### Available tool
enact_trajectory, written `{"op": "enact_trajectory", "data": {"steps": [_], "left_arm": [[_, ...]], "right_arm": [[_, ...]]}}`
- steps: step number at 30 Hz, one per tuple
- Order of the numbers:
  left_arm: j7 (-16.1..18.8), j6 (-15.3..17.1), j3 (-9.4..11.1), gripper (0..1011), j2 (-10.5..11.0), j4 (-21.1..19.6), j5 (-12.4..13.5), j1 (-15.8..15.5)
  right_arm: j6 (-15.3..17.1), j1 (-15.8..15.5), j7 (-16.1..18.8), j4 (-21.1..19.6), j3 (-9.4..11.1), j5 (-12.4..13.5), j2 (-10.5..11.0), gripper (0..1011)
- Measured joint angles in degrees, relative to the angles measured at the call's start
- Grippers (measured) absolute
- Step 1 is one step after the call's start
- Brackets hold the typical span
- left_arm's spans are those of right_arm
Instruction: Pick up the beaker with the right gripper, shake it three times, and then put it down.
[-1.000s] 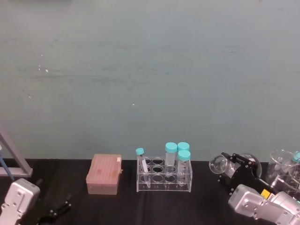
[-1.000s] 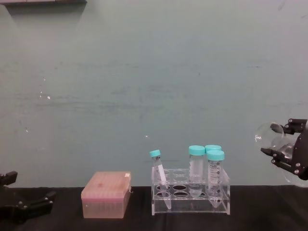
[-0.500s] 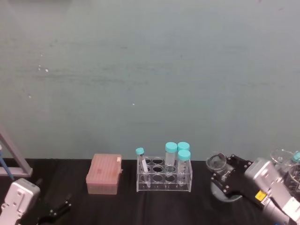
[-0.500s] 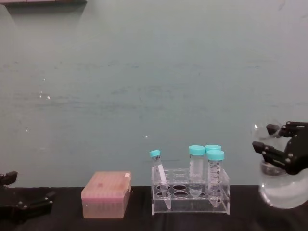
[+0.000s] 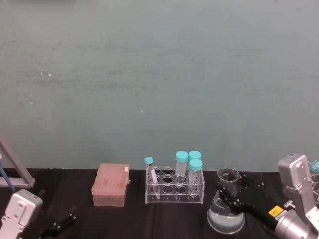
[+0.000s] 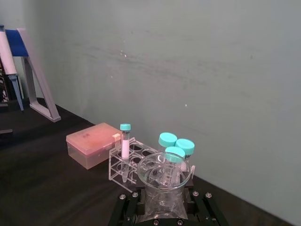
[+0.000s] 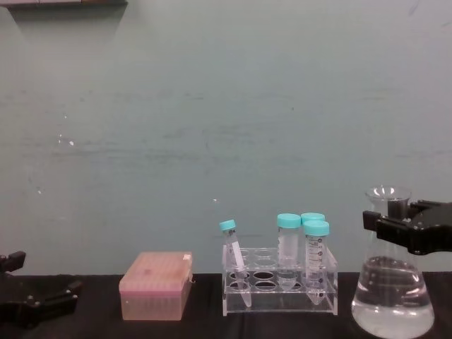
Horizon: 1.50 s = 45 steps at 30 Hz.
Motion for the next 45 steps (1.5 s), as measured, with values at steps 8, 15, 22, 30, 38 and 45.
{"op": "enact_trajectory", "data": {"steps": [8, 15, 22, 30, 38, 45], "left_arm": [[0.00, 0.00, 0.00, 1000, 0.00, 0.00, 0.00, 0.00], [0.00, 0.00, 0.00, 1000, 0.00, 0.00, 0.00, 0.00], [0.00, 0.00, 0.00, 1000, 0.00, 0.00, 0.00, 0.00], [0.00, 0.00, 0.00, 1000, 0.00, 0.00, 0.00, 0.00], [0.00, 0.00, 0.00, 1000, 0.00, 0.00, 0.00, 0.01], [0.00, 0.00, 0.00, 1000, 0.00, 0.00, 0.00, 0.00]], "right_arm": [[2.34, -0.37, -0.84, -0.47, -0.32, 1.81, 0.62, 450], [2.51, -0.48, -1.16, -0.59, -0.48, 2.03, 0.78, 450], [2.48, -0.48, -1.16, -0.56, -0.47, 1.94, 0.75, 450], [2.41, -0.45, -1.14, -0.51, -0.44, 1.84, 0.71, 450], [2.36, -0.41, -1.11, -0.47, -0.44, 1.82, 0.69, 450], [2.33, -0.38, -1.08, -0.46, -0.44, 1.80, 0.69, 450]]}}
